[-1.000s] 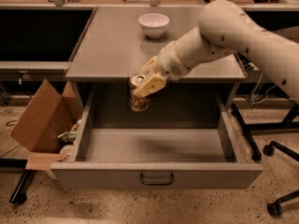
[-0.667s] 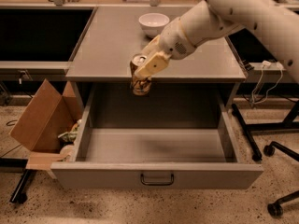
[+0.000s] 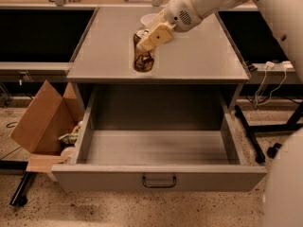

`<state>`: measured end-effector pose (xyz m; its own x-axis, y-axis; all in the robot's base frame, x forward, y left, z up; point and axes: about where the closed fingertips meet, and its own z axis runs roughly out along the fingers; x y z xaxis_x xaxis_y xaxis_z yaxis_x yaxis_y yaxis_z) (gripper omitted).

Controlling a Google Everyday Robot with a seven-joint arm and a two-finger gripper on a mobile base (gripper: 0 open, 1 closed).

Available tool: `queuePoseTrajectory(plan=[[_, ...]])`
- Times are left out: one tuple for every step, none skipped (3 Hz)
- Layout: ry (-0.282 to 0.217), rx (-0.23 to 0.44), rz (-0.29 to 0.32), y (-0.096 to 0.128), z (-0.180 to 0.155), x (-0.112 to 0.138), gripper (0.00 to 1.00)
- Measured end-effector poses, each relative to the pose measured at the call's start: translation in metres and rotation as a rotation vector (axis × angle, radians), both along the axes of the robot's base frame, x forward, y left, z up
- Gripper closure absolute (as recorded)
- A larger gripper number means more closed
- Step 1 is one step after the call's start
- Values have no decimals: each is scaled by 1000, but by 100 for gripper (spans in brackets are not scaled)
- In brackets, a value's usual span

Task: Pick orange can from top drawer and place on counter

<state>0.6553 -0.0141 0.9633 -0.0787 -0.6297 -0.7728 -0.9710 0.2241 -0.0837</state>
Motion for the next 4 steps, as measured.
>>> queuePoseTrajectory(plan=[[27,9,-40,-1,0,25,100],[46,24,-103,-3,-4,43,100],[48,56,-210,-11,-11,57,100],[64,77,-301,-12,-28,67,100]])
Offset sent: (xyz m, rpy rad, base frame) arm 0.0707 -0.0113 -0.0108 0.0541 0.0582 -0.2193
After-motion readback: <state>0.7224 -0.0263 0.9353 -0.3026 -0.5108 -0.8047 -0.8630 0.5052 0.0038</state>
